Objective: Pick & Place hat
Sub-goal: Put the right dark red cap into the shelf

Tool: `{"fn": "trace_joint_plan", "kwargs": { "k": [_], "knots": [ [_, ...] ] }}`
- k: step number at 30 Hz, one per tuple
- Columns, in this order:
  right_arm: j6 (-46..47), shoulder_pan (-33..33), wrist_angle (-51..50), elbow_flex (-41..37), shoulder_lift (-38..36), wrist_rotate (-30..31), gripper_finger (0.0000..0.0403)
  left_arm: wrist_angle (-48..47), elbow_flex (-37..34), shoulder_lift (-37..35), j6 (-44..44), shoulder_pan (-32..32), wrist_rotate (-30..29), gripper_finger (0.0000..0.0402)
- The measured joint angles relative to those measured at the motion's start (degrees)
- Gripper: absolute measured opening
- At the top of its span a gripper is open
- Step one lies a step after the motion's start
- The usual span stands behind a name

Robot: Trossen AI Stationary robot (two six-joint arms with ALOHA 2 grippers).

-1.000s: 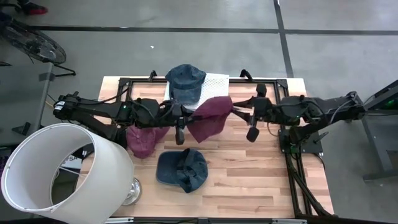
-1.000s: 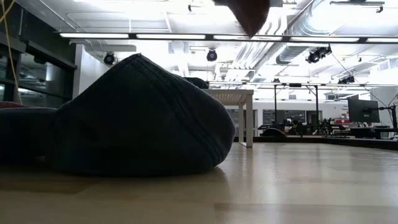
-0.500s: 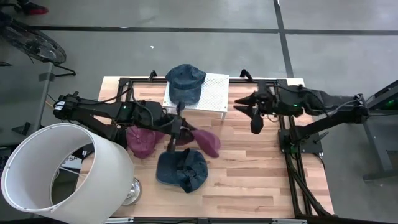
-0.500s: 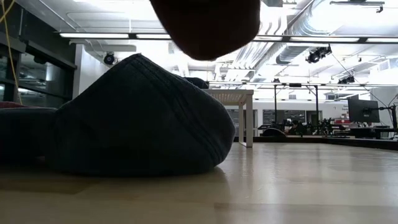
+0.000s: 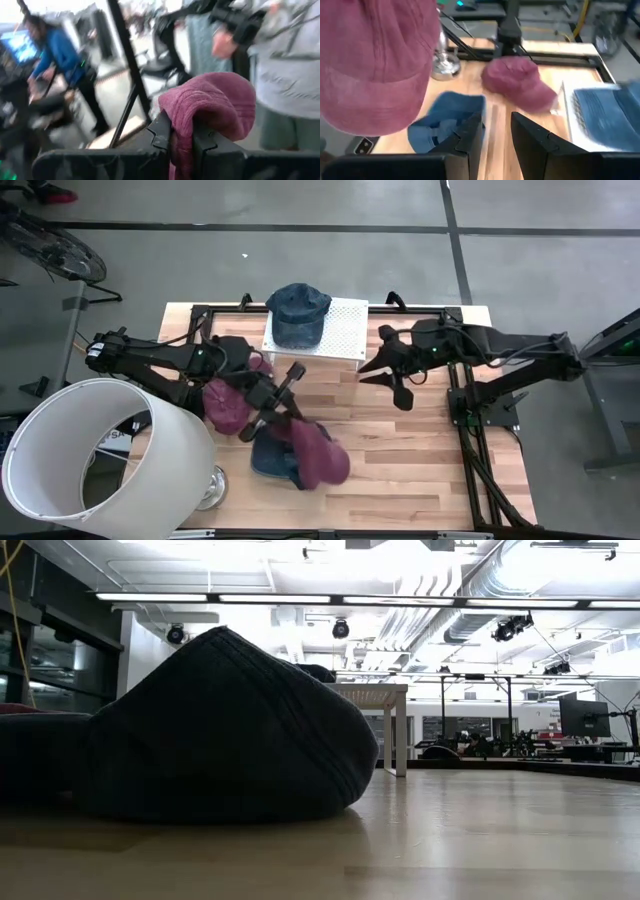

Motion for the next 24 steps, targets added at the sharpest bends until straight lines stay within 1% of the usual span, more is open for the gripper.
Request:
{"fn": "trace_joint_plan", "kwargs": {
  "k": [2, 4, 7, 9, 14, 16, 18, 24],
  "knots": [
    [-1.2, 0.4, 2.0, 0.0, 0.6, -1.8, 0.0097, 2.3, 0.0, 0.0, 0.0, 0.0, 2.1, 0.0018],
    [-0.7, 1.1, 4.7, 0.0, 1.2, -5.1, 0.0096, 3.7, 0.0, 0.0, 0.0, 0.0, 2.7, 0.0018],
    [4.9, 2.2, 9.9, 0.0, 2.2, -10.1, 0.0097, 3.8, 0.0, 0.0, 0.0, 0.0, 3.0, 0.0018],
    [9.1, 2.9, 13.3, 0.0, 2.8, -12.1, 0.0097, 3.7, 0.0, 0.0, 0.0, 0.0, 2.4, 0.0018],
    [13.7, 4.9, 20.7, 0.0, 5.3, -11.9, 0.0104, 3.5, 0.0, 0.0, 0.0, 0.0, 1.8, 0.0018],
    [14.4, 5.6, 23.1, 0.0, 6.9, -12.3, 0.0118, 3.5, 0.0, 0.0, 0.0, 0.0, 1.3, 0.0018],
    [15.7, 6.1, 25.6, 0.0, 8.8, -13.9, 0.0142, 3.4, 0.0, 0.0, 0.0, 0.0, 1.2, 0.0018],
    [20.4, 6.9, 29.3, 0.0, 13.2, -17.0, 0.0236, 2.1, 0.0, 0.0, -0.8, 0.0, 0.1, 0.0018]
  ]
}}
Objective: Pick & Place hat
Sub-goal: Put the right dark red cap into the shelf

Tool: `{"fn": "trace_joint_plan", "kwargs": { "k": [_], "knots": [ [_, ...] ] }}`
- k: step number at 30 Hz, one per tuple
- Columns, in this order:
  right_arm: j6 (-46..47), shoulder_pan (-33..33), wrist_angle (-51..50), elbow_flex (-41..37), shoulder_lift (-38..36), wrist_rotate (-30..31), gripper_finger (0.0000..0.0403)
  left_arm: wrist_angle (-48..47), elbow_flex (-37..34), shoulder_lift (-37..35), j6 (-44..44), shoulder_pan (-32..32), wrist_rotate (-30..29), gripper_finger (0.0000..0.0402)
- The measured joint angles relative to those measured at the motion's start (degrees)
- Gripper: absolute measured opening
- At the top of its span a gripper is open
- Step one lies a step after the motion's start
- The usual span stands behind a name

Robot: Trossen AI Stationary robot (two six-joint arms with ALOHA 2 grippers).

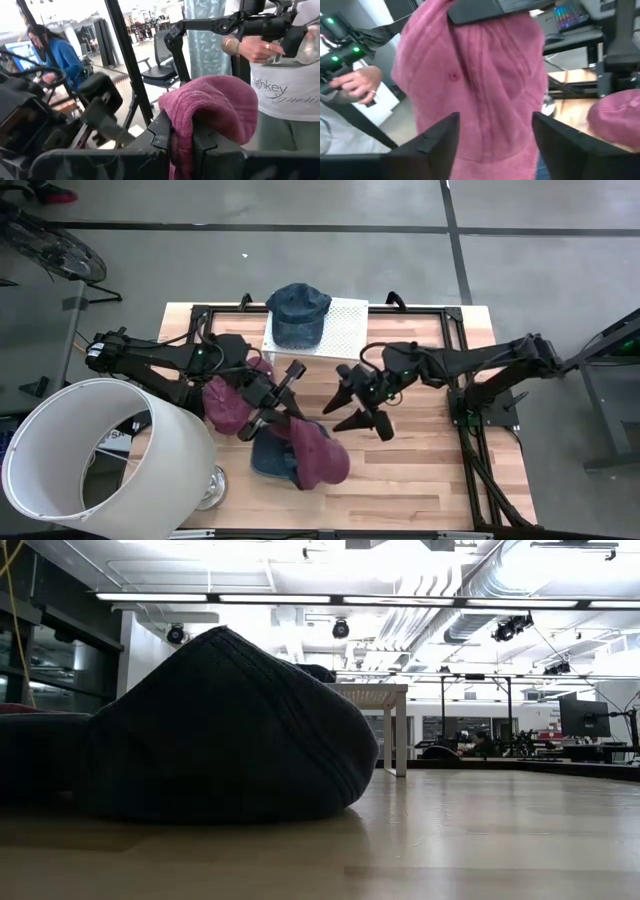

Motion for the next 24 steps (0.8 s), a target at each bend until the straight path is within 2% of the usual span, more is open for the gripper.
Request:
{"fn": "trace_joint_plan", "kwargs": {
  "k": [3, 6, 15, 20, 24],
  "knots": [
    [1.0, 0.3, 0.6, 0.0, 0.5, -1.8, 0.0272, -1.1, 0.0, 0.0, -0.4, 0.0, -0.4, 0.0018],
    [1.0, 0.6, 1.1, 0.0, 0.5, -3.2, 0.029, -2.2, 0.0, 0.0, -0.4, 0.0, -1.3, 0.0018],
    [2.7, -0.8, 5.0, 0.0, 3.4, -3.4, 0.0294, -2.0, 0.0, 0.0, -0.4, 0.0, -1.3, 0.0018],
    [5.6, -0.7, 10.0, 0.0, 5.7, -8.3, 0.0294, -2.0, 0.0, 0.0, -0.4, 0.0, -1.3, 0.0018],
    [5.8, 0.5, 12.3, 0.0, 7.0, -9.8, 0.0294, -2.0, 0.0, 0.0, -0.4, 0.0, -1.5, 0.0018]
  ]
}}
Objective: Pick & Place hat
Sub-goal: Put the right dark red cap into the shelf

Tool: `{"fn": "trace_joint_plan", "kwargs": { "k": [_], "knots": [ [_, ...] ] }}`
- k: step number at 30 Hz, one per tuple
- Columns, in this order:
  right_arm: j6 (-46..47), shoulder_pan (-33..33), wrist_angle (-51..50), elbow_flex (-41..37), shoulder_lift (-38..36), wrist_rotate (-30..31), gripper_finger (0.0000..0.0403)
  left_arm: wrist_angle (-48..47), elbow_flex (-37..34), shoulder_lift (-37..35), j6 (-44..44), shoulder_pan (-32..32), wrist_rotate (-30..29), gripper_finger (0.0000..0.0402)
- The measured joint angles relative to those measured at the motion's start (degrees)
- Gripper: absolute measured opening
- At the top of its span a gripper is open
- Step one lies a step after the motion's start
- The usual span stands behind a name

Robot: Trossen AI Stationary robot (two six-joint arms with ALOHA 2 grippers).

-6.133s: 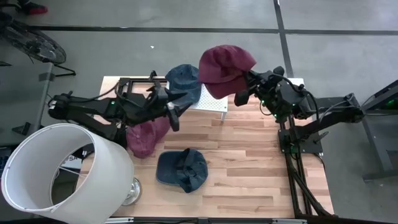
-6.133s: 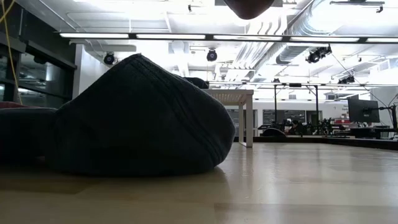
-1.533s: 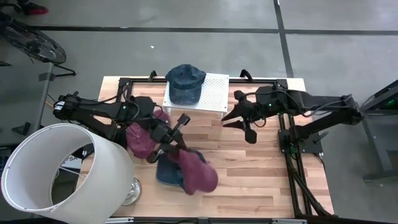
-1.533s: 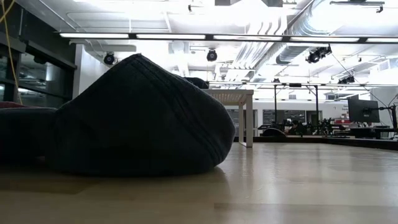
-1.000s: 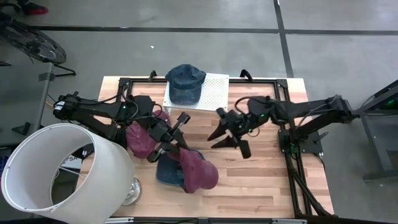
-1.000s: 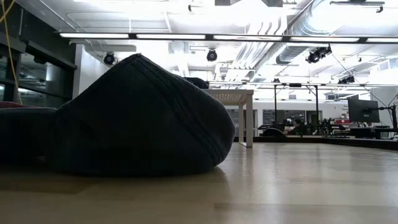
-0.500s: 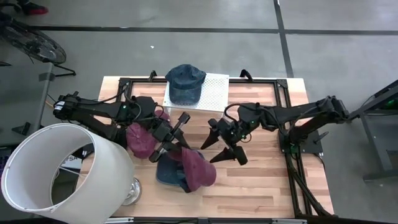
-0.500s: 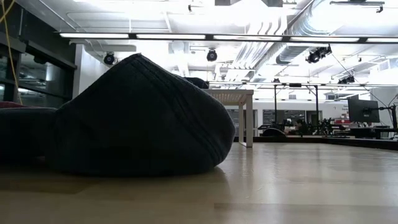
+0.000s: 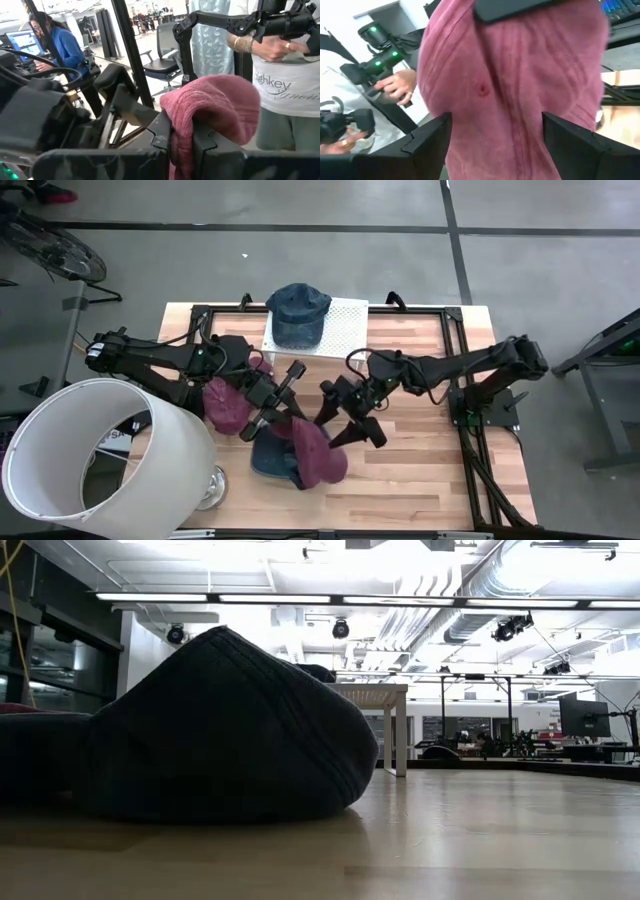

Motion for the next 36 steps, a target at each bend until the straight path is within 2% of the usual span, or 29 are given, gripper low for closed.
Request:
{"fn": "trace_joint_plan", "kwargs": {
  "k": [7, 13, 18, 25, 27, 31, 36],
  "knots": [
    [-0.4, 0.8, 0.9, 0.0, 1.4, 0.0, 0.0276, 0.1, 0.0, 0.0, 0.2, 0.0, 0.0, 0.0018],
    [-0.6, 0.8, 1.5, 0.0, 1.4, 1.0, 0.0233, 0.3, 0.0, 0.0, 0.2, 0.0, -0.2, 0.0018],
    [-2.0, 0.8, 1.7, 0.0, 1.4, 1.5, 0.0168, 0.3, 0.0, 0.0, 0.2, 0.0, -0.2, 0.0018],
    [-3.5, 0.8, 1.7, 0.0, 1.4, 2.1, 0.0036, 0.4, 0.0, 0.0, 0.2, 0.0, -1.1, 0.0018],
    [-3.6, 0.8, 1.8, 0.0, 1.4, 2.1, 0.001, 0.4, 0.0, 0.0, 0.2, 0.0, -1.1, 0.0018],
    [-3.3, 0.7, 1.8, 0.0, 1.4, 1.9, 0.0006, 0.3, 0.0, 0.0, 0.1, 0.0, -1.4, 0.0018],
    [-3.1, 0.7, 1.7, 0.0, 1.4, 1.8, 0.0003, 0.3, 0.0, 0.0, -4.1, 0.0, -7.0, 0.0027]
  ]
}}
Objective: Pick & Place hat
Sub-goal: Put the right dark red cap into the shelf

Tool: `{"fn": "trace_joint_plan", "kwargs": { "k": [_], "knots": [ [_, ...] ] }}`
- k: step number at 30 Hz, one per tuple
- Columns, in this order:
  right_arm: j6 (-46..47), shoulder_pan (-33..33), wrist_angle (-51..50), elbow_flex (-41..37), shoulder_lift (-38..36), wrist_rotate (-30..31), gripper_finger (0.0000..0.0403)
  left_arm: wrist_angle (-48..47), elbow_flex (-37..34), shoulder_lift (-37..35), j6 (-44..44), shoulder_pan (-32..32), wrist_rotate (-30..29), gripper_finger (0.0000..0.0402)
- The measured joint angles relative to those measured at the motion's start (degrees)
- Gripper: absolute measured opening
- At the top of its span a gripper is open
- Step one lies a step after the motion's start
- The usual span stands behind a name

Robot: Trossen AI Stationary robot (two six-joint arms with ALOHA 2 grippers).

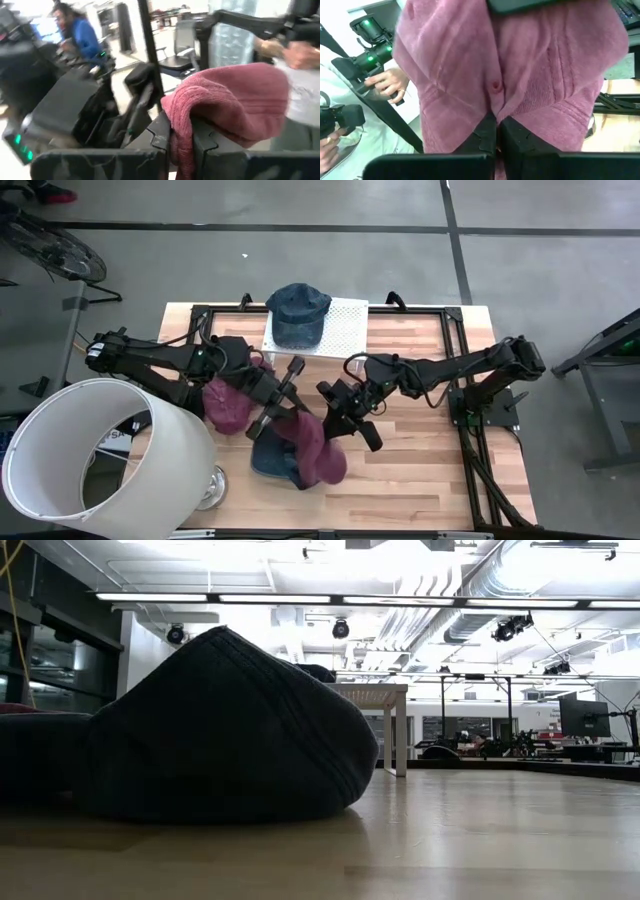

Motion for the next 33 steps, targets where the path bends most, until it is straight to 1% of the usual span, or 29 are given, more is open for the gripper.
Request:
{"fn": "trace_joint_plan", "kwargs": {
  "k": [3, 6, 9, 11, 15, 18, 21, 24, 30, 33],
  "knots": [
    [0.1, 0.0, -0.5, 0.0, -0.1, 0.6, 0.0002, 0.1, 0.0, 0.0, -5.8, 0.0, -5.5, 0.0062],
    [-0.8, 0.0, -3.1, 0.0, -0.5, 2.4, 0.0002, 0.5, 0.0, 0.0, -10.1, 0.0, -10.6, 0.0094],
    [-1.8, -0.3, -5.7, 0.0, -1.3, 3.7, 0.0001, 1.3, 0.0, 0.0, -10.7, 0.0, -11.2, 0.0115],
    [-2.3, -0.3, -7.3, 0.0, -2.2, 6.0, 0.0001, 2.9, 0.0, 0.0, -10.7, 0.0, -11.2, 0.0123],
    [-3.1, -0.4, -12.8, 0.0, -4.5, 12.9, 0.0001, 6.1, 0.0, 0.0, -10.7, 0.0, -11.4, 0.0127],
    [-2.4, -0.7, -16.9, 0.0, -6.6, 19.1, 0.0001, 8.2, 0.0, 0.0, -10.7, 0.0, -13.1, 0.0128],
    [-2.2, -1.3, -19.7, 0.0, -8.6, 23.1, 0.0, 9.8, 0.0, 0.0, -10.7, 0.0, -15.1, 0.0129],
    [-2.1, -1.4, -21.6, 0.0, -10.1, 26.5, 0.0, 11.0, 0.0, 0.0, -9.0, 0.0, -18.7, 0.0129],
    [-3.0, -1.3, -24.2, 0.0, -12.9, 30.8, 0.0, 14.0, 0.0, 0.0, -4.8, 0.0, -27.9, 0.0129],
    [-3.1, -0.9, -25.1, 0.0, -14.0, 35.7, 0.0, 14.5, 0.0, 0.0, -4.7, 0.0, -31.4, 0.0129]
  ]
}}
